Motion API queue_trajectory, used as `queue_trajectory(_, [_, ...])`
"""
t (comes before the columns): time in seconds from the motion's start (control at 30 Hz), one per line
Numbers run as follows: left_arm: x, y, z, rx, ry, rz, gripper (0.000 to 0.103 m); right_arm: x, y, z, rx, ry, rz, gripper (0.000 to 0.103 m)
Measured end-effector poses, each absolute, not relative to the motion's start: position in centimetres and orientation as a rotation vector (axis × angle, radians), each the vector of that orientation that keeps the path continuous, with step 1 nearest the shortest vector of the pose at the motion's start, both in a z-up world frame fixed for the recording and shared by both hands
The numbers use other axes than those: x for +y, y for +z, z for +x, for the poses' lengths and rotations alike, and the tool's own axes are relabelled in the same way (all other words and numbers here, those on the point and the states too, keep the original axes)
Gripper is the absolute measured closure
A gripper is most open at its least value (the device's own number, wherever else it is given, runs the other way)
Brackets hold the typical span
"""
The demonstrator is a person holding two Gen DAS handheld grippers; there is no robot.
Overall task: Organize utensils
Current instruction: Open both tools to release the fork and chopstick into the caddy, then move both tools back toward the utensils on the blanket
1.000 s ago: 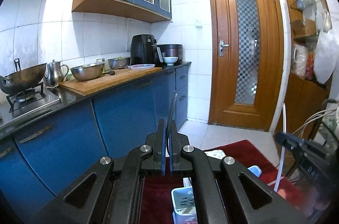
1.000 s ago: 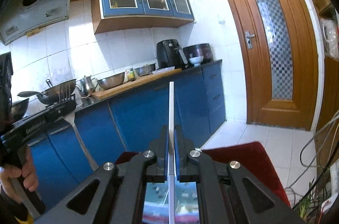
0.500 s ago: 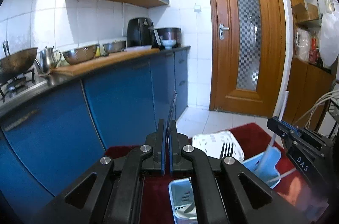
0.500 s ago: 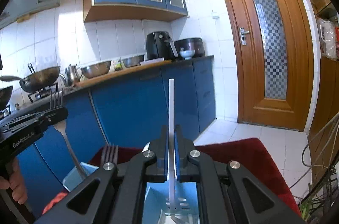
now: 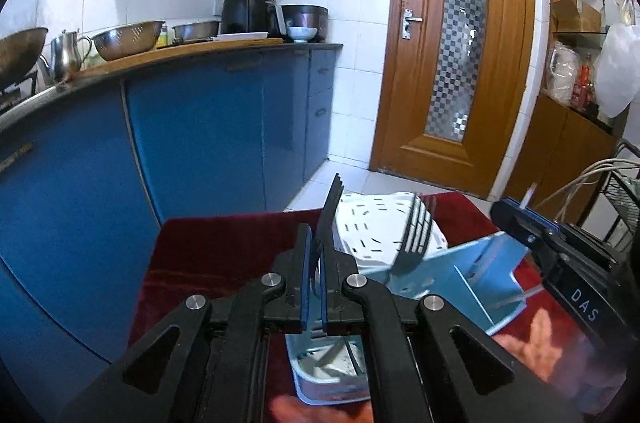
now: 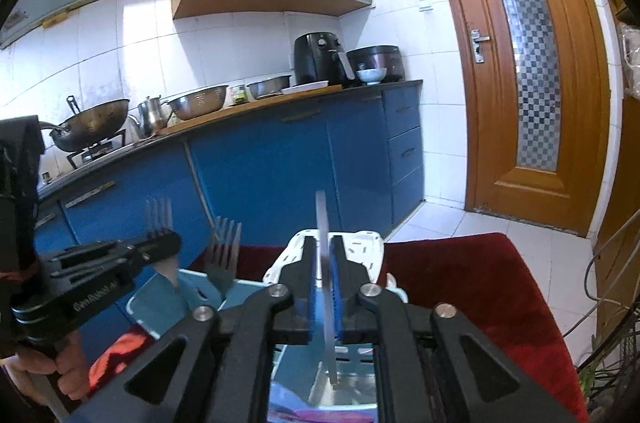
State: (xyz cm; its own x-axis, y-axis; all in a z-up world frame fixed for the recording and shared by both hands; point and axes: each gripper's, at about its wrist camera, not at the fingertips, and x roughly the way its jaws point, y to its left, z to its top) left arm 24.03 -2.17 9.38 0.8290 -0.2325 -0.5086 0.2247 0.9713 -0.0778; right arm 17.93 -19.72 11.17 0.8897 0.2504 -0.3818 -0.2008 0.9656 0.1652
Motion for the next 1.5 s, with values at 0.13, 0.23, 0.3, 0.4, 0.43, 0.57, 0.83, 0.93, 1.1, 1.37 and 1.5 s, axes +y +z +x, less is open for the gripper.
queue_trajectory(0.13, [-2.3, 9.5, 23.1, 0.544, -0.254, -0.009, 0.096, -19.3, 11.5, 17.3, 0.411, 0.255, 0.122, 0.076])
queue_trajectory(0.23, [-2.2, 10.2, 22.1, 0.536, -0.258, -0.020, 0.077, -19.1, 12.1, 16.6, 0.402, 0.261, 0.117, 0.076])
queue_trajectory(0.3, [-2.0, 10.8, 21.4, 0.525, -0.265, -0.020, 0.074, -19.1, 12.7, 16.0, 0.391, 0.266, 0.120, 0.075])
queue_trajectory(0.4, [-1.9, 11.6, 20.2, 0.510, -0.275, -0.015, 0.074, -19.3, 13.5, 15.3, 0.382, 0.272, 0.131, 0.075])
queue_trajectory(0.43, [-1.8, 11.9, 19.8, 0.506, -0.278, -0.014, 0.074, -19.3, 13.7, 15.0, 0.381, 0.276, 0.136, 0.075])
queue_trajectory(0.57, [-1.8, 13.0, 18.3, 0.491, -0.292, -0.007, 0.074, -19.2, 14.8, 13.7, 0.373, 0.287, 0.142, 0.075])
queue_trajectory(0.83, [-0.9, 14.2, 15.4, 0.507, -0.327, -0.021, 0.074, -19.0, 16.0, 11.5, 0.420, 0.291, 0.132, 0.075])
queue_trajectory(0.93, [-0.7, 14.0, 14.5, 0.520, -0.329, -0.024, 0.074, -19.1, 15.8, 10.6, 0.449, 0.287, 0.133, 0.075])
queue_trajectory(1.1, [-0.1, 13.2, 12.9, 0.551, -0.324, -0.036, 0.073, -19.4, 14.9, 9.2, 0.514, 0.276, 0.137, 0.075])
queue_trajectory(1.37, [0.3, 10.1, 11.4, 0.643, -0.316, -0.051, 0.073, -20.1, 11.1, 8.2, 0.669, 0.244, 0.151, 0.075])
queue_trajectory(1.5, [0.3, 8.3, 11.2, 0.701, -0.318, -0.073, 0.073, -20.0, 8.7, 7.9, 0.749, 0.232, 0.156, 0.075])
